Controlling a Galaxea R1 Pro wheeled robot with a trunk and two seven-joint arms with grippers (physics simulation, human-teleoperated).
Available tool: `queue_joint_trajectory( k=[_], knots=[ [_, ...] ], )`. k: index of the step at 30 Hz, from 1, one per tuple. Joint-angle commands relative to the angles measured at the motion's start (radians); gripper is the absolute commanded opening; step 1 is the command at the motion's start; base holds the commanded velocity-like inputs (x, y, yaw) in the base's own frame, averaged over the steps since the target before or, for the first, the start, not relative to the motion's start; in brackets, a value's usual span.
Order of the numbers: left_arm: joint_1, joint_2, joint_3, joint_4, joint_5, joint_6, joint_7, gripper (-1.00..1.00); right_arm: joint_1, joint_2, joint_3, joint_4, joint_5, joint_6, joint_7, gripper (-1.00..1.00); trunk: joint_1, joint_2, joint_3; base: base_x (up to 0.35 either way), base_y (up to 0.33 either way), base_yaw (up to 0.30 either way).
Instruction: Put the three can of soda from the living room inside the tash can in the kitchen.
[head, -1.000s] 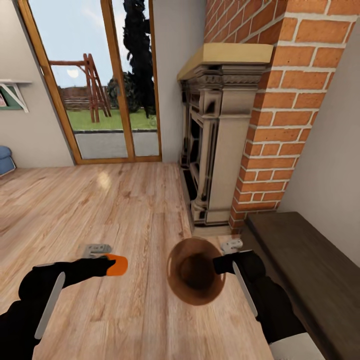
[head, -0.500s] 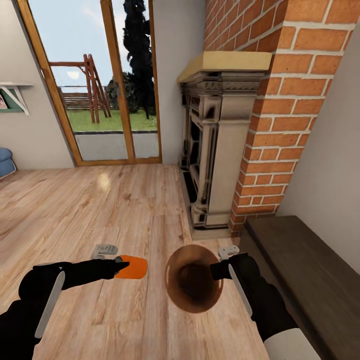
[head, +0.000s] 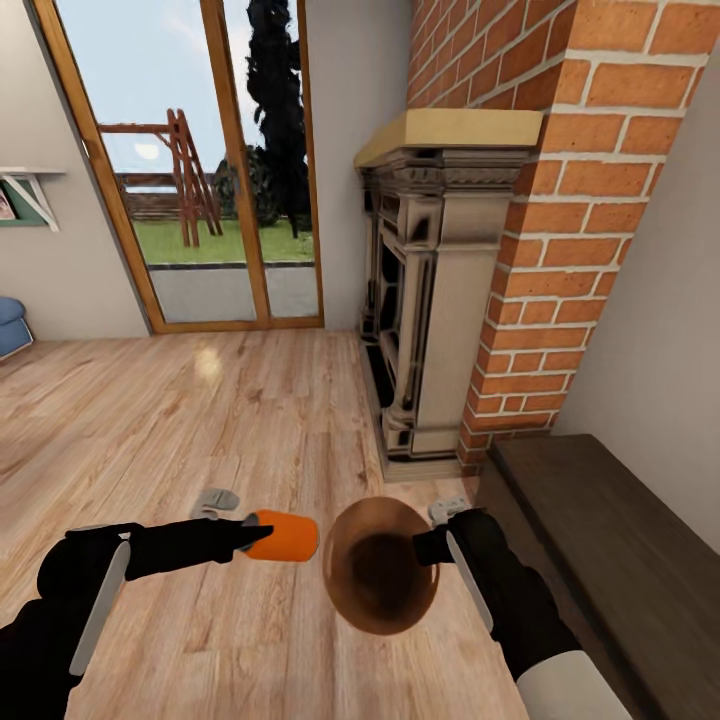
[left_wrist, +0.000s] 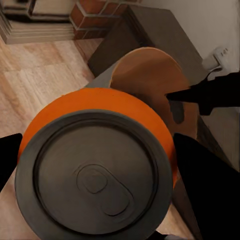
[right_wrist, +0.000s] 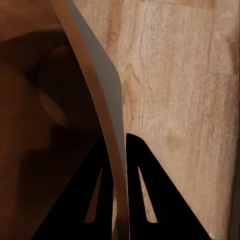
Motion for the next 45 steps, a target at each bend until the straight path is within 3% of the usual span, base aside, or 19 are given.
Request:
queue_joint_trajectory(
  k=[1,7,12,18,20,24,32,33,40,45],
  knots=[
    [0.000,-0.001,0.000,0.000,0.000,0.000,-0.003,-1.00,-0.001,0.002,0.002,0.001,-0.009,0.000,-0.001,-1.00,0.000,0.000,0.000,0.000,0.000,0.000],
    [0.000,-0.048,-0.003,0.000,0.000,0.000,-0.012,-1.00,-0.002,0.017,0.017,0.007,-0.010,0.000,-0.027,-1.00,0.000,0.000,0.000,0.000,0.000,0.000],
    [-0.001,-0.058,-0.004,0.000,0.000,0.000,-0.013,-1.00,-0.002,0.025,0.019,0.008,-0.010,0.000,-0.031,-1.00,0.000,0.000,0.000,0.000,0.000,0.000],
    [-0.001,-0.093,-0.009,0.001,-0.002,0.000,-0.008,-1.00,-0.002,0.028,0.036,0.009,-0.010,0.000,-0.033,-1.00,0.000,0.000,0.000,0.000,0.000,0.000],
    [0.000,-0.108,-0.034,0.001,-0.008,0.000,-0.003,-1.00,-0.002,0.028,0.047,0.009,-0.010,0.000,-0.033,-1.00,0.000,0.000,0.000,0.000,0.000,0.000],
    [0.001,-0.116,-0.096,0.002,-0.014,0.000,0.047,-1.00,-0.002,0.030,0.055,0.009,-0.010,0.000,-0.033,-1.00,0.000,0.000,0.000,0.000,0.000,0.000],
    [0.002,-0.118,-0.130,0.007,-0.015,0.000,0.102,-1.00,-0.002,0.029,0.062,0.009,-0.010,0.000,-0.040,-1.00,0.000,0.000,0.000,0.000,0.000,0.000],
    [0.002,-0.124,-0.148,0.009,-0.016,0.000,0.141,-1.00,-0.002,0.030,0.063,0.008,-0.012,0.000,-0.047,-1.00,0.000,0.000,0.000,0.000,0.000,0.000],
    [0.002,-0.168,-0.181,0.026,-0.018,-0.017,0.246,-1.00,-0.002,0.039,0.064,0.007,-0.011,0.000,-0.053,-1.00,0.000,0.000,0.000,0.000,0.000,0.000],
    [0.002,-0.181,-0.191,0.085,-0.019,-0.076,0.277,-1.00,-0.002,0.053,0.093,0.004,-0.010,0.000,-0.058,-1.00,0.000,0.000,0.000,0.000,0.000,0.000]
  ],
)
